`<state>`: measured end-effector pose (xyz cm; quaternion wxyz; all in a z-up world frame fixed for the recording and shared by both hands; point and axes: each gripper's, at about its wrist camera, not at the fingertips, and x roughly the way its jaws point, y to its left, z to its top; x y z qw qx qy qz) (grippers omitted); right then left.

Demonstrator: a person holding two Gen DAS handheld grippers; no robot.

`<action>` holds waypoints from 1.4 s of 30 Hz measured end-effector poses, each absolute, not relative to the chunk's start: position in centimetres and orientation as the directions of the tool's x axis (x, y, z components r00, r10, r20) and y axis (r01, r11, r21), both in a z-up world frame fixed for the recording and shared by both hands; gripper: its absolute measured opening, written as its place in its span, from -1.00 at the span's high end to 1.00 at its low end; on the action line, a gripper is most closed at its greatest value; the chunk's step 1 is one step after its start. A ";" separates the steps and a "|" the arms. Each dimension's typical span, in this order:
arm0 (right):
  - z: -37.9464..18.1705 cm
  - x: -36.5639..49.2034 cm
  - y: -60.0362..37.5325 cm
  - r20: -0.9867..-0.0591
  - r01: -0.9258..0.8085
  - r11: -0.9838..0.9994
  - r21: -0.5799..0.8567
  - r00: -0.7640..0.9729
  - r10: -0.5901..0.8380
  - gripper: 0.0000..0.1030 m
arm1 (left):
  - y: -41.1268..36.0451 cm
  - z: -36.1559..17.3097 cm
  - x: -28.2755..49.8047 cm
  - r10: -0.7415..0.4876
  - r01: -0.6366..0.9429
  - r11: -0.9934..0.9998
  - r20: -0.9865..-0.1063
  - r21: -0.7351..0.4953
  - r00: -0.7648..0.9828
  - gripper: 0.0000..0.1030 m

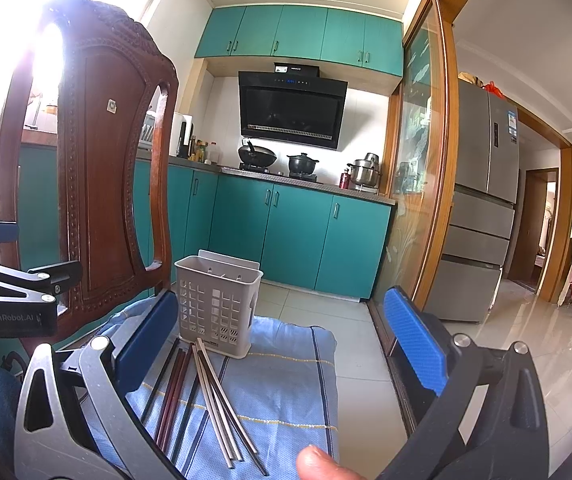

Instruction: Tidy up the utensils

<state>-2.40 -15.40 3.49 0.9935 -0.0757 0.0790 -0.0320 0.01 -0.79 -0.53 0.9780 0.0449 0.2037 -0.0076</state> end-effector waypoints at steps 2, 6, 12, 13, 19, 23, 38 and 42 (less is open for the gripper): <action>3.5 -2.4 -15.4 -0.155 0.050 0.987 -0.155 0.985 -0.075 -0.95 | -0.8 -0.6 0.0 0.004 0.032 0.996 -0.399 0.083 0.917 -0.93; 3.5 -2.4 -15.4 -0.155 0.050 0.986 -0.156 0.985 -0.075 -0.95 | -0.9 -0.7 0.0 0.004 0.032 0.996 -0.401 0.084 0.916 -0.93; 3.4 -2.4 -15.4 -0.155 0.051 0.986 -0.156 0.985 -0.076 -0.95 | -0.8 -0.7 0.1 0.003 0.033 0.996 -0.403 0.083 0.915 -0.93; 3.5 -2.4 -15.4 -0.155 0.052 0.986 -0.156 0.985 -0.076 -0.95 | -0.8 -0.7 0.1 0.004 0.033 0.996 -0.403 0.084 0.915 -0.93; 3.4 -2.3 -15.3 -0.156 0.047 0.987 -0.155 0.985 -0.072 -0.95 | -0.8 -0.7 0.1 0.004 0.033 0.996 -0.402 0.084 0.915 -0.93; 3.3 -2.3 -15.2 -0.156 0.046 0.987 -0.156 0.985 -0.071 -0.95 | -0.9 -0.8 0.1 0.003 0.034 0.996 -0.404 0.084 0.915 -0.93; -5.9 12.0 -19.0 -0.663 -0.026 0.992 -0.125 0.746 -0.064 -0.95 | -1.5 -6.7 3.1 0.039 0.030 0.994 -0.611 0.103 0.791 -0.93; -8.5 17.1 -18.2 -0.734 -0.126 0.990 -0.069 0.678 0.035 -0.49 | -1.4 -9.5 4.0 -0.006 0.050 0.998 -0.688 0.044 0.725 -0.92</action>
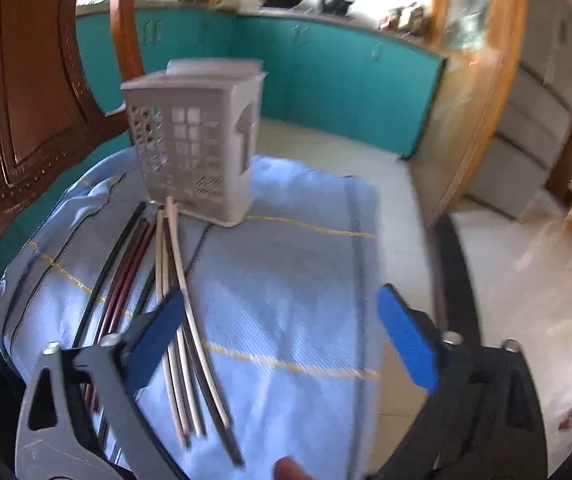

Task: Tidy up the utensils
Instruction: 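Lower the left tool toward the black chopstick while the right tool approaches a light wooden one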

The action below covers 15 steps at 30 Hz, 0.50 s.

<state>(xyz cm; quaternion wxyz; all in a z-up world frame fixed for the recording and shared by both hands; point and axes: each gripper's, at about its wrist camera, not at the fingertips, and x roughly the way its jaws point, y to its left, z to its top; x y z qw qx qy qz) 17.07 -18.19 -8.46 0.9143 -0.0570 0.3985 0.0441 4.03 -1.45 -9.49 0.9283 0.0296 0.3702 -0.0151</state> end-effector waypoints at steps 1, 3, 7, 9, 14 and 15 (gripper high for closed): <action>-8.9 18.1 -18.0 -0.746 -0.155 0.987 -0.042 0.662 0.072 -0.37 | -1.6 -10.0 4.4 -0.015 0.064 0.997 -0.701 0.044 0.713 -0.92; -9.6 19.9 -17.7 -0.764 -0.214 0.976 0.041 0.622 0.168 0.02 | -2.1 -10.9 5.5 -0.020 0.094 0.994 -0.720 0.063 0.694 -0.61; -10.8 22.0 -16.9 -0.805 -0.294 0.948 0.120 0.531 0.266 0.15 | -2.8 -12.0 10.0 -0.034 0.142 0.987 -0.771 0.074 0.636 0.08; -11.5 22.9 -16.3 -0.833 -0.311 0.937 0.157 0.469 0.295 0.15 | -2.9 -12.4 12.8 -0.057 0.161 0.986 -0.785 0.054 0.617 0.14; -12.0 24.7 -13.5 -0.851 -0.366 0.909 0.198 0.397 0.345 0.15 | -3.2 -14.1 20.3 -0.042 0.173 0.982 -0.823 0.069 0.566 0.36; -12.3 25.0 -13.1 -0.854 -0.370 0.904 0.212 0.379 0.356 0.15 | -3.1 -14.3 21.3 -0.041 0.171 0.983 -0.830 0.066 0.556 0.37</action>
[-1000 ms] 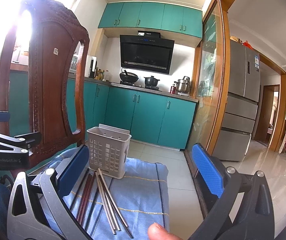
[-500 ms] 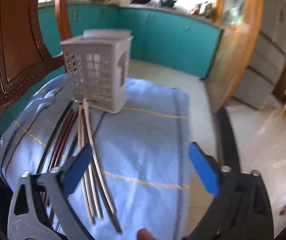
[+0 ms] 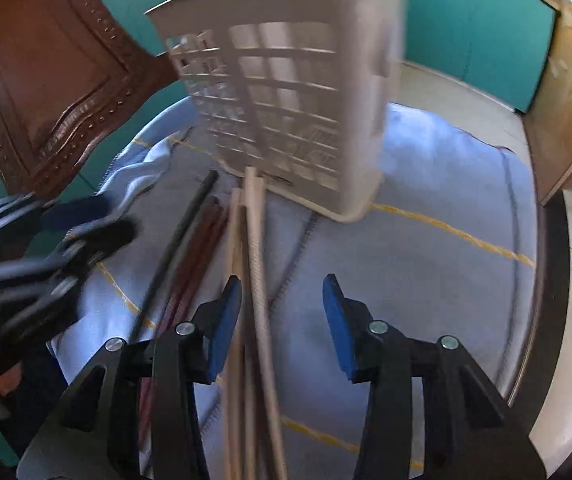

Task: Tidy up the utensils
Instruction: 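Lower the left tool toward the black chopstick while the right tool approaches a light wooden one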

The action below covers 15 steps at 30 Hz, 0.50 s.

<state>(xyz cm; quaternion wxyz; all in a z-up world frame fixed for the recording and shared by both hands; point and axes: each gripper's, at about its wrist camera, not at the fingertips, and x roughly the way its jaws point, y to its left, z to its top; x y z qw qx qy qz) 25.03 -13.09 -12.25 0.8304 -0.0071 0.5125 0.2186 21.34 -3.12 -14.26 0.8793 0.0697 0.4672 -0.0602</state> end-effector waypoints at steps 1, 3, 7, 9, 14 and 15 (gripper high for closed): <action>-12.6 25.4 -12.7 -0.860 -0.368 0.904 0.219 0.365 0.357 0.15 | -2.9 -14.5 22.2 -0.045 0.168 0.984 -0.835 0.058 0.549 0.37; -13.5 25.8 -12.3 -0.863 -0.346 0.904 0.249 0.344 0.370 0.31 | -2.2 -14.8 23.4 -0.078 0.164 0.986 -0.839 0.014 0.538 0.38; -15.1 26.2 -14.2 -0.820 -0.235 0.865 0.443 0.284 0.497 0.59 | -1.0 -15.9 23.9 -0.138 0.115 0.989 -0.857 -0.092 0.497 0.38; -16.0 26.0 -16.3 -0.780 -0.089 0.816 0.571 0.252 0.573 0.68 | -1.1 -16.3 23.6 -0.179 0.119 0.983 -0.859 -0.138 0.479 0.38; -15.5 23.4 -18.8 -0.818 0.022 0.851 0.525 0.290 0.497 0.83 | -2.3 -16.9 22.5 -0.160 0.157 0.983 -0.873 -0.097 0.462 0.37; -15.3 23.0 -18.9 -0.824 0.016 0.861 0.508 0.301 0.480 0.83 | -2.4 -16.9 22.3 -0.157 0.160 0.983 -0.874 -0.092 0.460 0.34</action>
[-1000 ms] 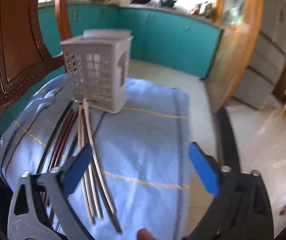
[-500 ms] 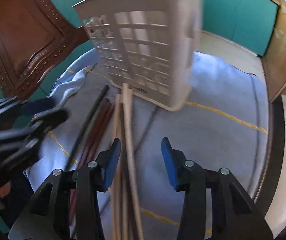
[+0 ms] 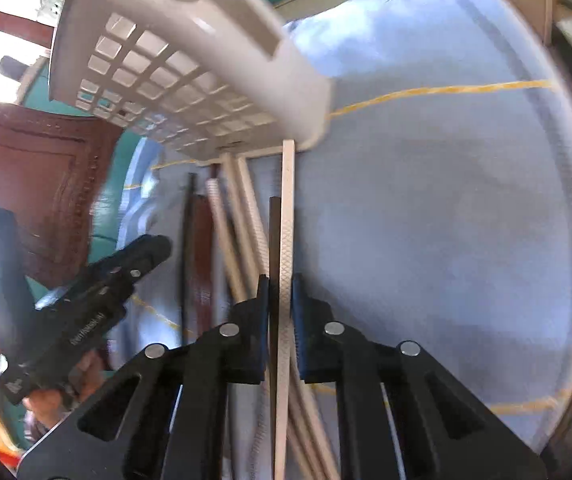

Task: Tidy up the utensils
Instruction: 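Lower the left tool toward the black chopstick while the right tool approaches a light wooden one, then close the left tool on the black chopstick while the right tool grips a light wooden chopstick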

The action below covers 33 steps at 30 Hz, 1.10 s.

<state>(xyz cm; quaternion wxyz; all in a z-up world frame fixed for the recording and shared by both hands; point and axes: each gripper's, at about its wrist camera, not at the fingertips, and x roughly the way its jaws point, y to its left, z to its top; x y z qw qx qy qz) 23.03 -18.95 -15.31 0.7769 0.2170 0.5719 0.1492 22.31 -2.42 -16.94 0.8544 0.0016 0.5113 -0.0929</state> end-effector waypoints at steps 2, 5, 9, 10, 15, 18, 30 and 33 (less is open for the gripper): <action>-15.3 22.7 -19.2 -0.828 -0.011 0.874 0.486 0.313 0.465 0.82 | -2.5 -17.3 22.1 -0.151 0.156 0.984 -0.882 -0.090 0.447 0.33; -14.5 22.3 -19.8 -0.849 -0.025 0.921 0.389 0.377 0.369 0.75 | -2.5 -17.7 22.3 -0.145 0.139 0.986 -0.889 -0.093 0.434 0.33; -14.1 22.6 -20.9 -0.849 -0.030 0.939 0.342 0.419 0.322 0.74 | -2.5 -18.9 23.2 -0.117 0.119 0.990 -0.901 -0.074 0.417 0.29; -14.2 22.8 -20.8 -0.850 -0.030 0.939 0.342 0.417 0.323 0.74 | -2.6 -19.0 23.2 -0.118 0.118 0.990 -0.903 -0.076 0.414 0.29; -14.6 23.9 -18.8 -0.868 -0.047 0.967 0.251 0.430 0.247 0.73 | -3.3 -19.0 22.9 -0.081 0.131 0.991 -0.900 -0.027 0.428 0.29; -14.4 24.2 -17.9 -0.877 -0.059 0.979 0.195 0.436 0.201 0.72 | -3.4 -18.8 23.0 -0.082 0.128 0.991 -0.899 -0.030 0.430 0.29; -15.1 25.0 -14.2 -0.896 -0.073 0.997 0.001 0.442 0.034 0.46 | -2.6 -19.2 25.7 -0.040 0.063 0.998 -0.899 -0.014 0.436 -0.12; -15.1 25.2 -15.2 -0.899 -0.076 0.996 0.038 0.433 0.067 0.59 | -2.9 -18.9 25.8 -0.047 0.079 0.997 -0.898 -0.013 0.438 0.34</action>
